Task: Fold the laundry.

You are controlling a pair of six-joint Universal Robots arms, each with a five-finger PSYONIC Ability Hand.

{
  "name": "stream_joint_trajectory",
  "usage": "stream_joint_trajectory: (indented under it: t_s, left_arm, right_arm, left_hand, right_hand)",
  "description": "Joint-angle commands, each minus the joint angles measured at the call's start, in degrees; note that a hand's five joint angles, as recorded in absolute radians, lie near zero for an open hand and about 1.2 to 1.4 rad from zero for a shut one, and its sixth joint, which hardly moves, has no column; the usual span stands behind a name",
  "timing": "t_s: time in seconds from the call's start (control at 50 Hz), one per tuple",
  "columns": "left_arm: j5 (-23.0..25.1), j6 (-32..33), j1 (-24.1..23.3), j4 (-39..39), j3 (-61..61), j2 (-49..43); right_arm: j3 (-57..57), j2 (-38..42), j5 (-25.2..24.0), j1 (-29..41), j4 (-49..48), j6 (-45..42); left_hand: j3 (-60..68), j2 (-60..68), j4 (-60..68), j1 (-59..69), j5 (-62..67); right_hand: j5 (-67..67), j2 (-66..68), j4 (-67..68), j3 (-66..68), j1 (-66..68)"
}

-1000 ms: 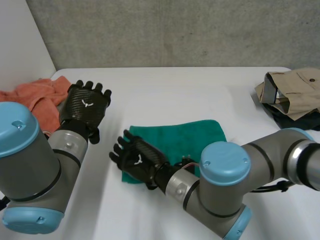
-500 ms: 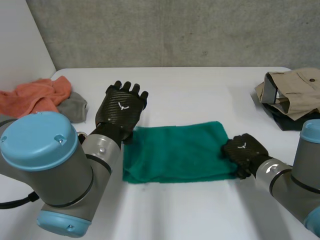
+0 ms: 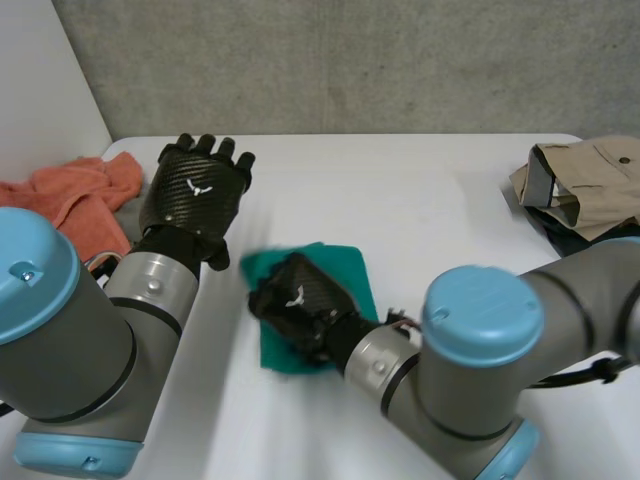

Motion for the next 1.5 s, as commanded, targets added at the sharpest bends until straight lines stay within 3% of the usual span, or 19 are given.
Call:
stream_joint_trajectory:
  t_s: [0.02,0.08,0.18,0.28,0.4,0.5,0.62,0.74,0.82,0.96,1.08,1.18,1.36,1.5]
  left_arm:
    - [0.05,-4.54,-0.31,-0.03,0.88,-0.75]
    - [0.4,-7.62,-0.66,-0.03,2.11,-1.1]
    - [0.49,-13.07,-3.65,-0.56,4.66,-4.17]
    - [-0.48,-17.11,-7.25,-6.35,6.85,-9.27]
    - [-1.88,-21.68,-7.52,-13.11,6.95,-15.41]
    - [-3.29,-21.51,-7.52,-15.76,6.95,-19.38]
    - [-4.79,-19.85,-6.82,-16.56,6.95,-22.02]
    - [-4.52,-13.35,-4.45,-16.47,7.3,-20.97]
    - [-4.08,-11.5,-4.27,-15.85,7.82,-15.71]
    - [-3.3,-11.49,-4.18,-14.54,11.51,-7.18]
    - [3.99,-11.32,-3.57,-14.62,13.01,-5.67]
    - [9.71,-11.84,-1.2,-14.97,13.1,-5.67]
    - [10.24,-12.37,-1.37,-14.97,12.92,-5.76]
    - [10.33,-12.37,-1.37,-14.97,13.01,-5.76]
  right_arm:
    - [-0.25,-1.81,7.65,-2.32,0.25,7.85]
    - [0.54,-6.29,8.72,-7.94,0.86,16.64]
    - [0.02,-8.41,6.0,-14.62,6.64,28.94]
    - [-4.89,-6.22,2.04,-15.25,13.69,32.83]
    - [-13.76,4.32,0.64,-14.72,22.91,32.48]
    - [-16.77,9.52,0.28,-14.54,25.12,30.73]
    - [-17.12,11.72,1.77,-14.46,24.86,22.91]
    - [-16.68,9.18,7.56,-14.54,24.6,14.38]
    - [-14.14,4.0,10.56,-14.37,21.62,13.5]
    - [-1.14,-5.32,11.35,-11.3,8.79,12.62]
    - [9.85,-9.11,10.3,-7.87,2.19,13.14]
    - [13.99,-7.97,8.9,-3.04,-3.34,13.5]
    - [10.3,1.96,9.16,-2.15,-10.82,11.56]
    - [6.27,6.7,9.07,-2.06,-13.55,6.3]
  left_hand:
    - [-1.1,-0.88,-0.8,-0.45,-2.03]
    - [-0.1,0.12,0.2,0.56,-1.02]
    - [0.75,0.97,1.05,1.4,-0.18]
    - [1.59,1.81,1.89,2.24,0.66]
    - [1.42,1.64,1.72,2.08,0.5]
    - [1.42,1.64,1.72,2.08,0.5]
    - [1.09,1.31,1.39,1.74,0.16]
    - [-0.09,0.13,0.21,0.56,-1.02]
    - [-0.43,-0.21,-0.12,0.23,-1.35]
    - [-1.27,-1.05,-0.97,-0.61,-2.2]
    - [-1.1,-0.88,-0.8,-0.45,-2.03]
    - [-0.93,-0.71,-0.63,-0.28,-1.86]
    - [-0.76,-0.54,-0.46,-0.11,-1.69]
    - [-0.76,-0.54,-0.46,-0.11,-1.69]
  right_hand:
    - [-22.83,-23.6,-24.36,-24.87,-22.48]
    - [-22.83,-23.6,-24.36,-24.87,-22.48]
    - [-22.83,-23.6,-24.36,-24.87,-22.48]
    - [-22.83,-23.6,-24.36,-24.87,-22.48]
    - [-22.83,-23.6,-24.36,-24.87,-22.48]
    - [-22.83,-23.6,-24.36,-24.87,-22.48]
    - [-22.83,-23.6,-24.36,-24.87,-22.48]
    - [-17.54,-18.31,-19.07,-19.59,-17.19]
    - [-17.19,-17.96,-18.72,-19.24,-16.84]
    - [-22.83,-23.6,-24.36,-24.87,-22.48]
    - [-22.83,-23.6,-24.36,-24.87,-22.48]
    - [-22.83,-23.6,-24.36,-24.87,-22.48]
    - [-22.83,-23.6,-24.36,-24.87,-22.48]
    - [-13.67,-14.44,-15.2,-15.72,-13.32]
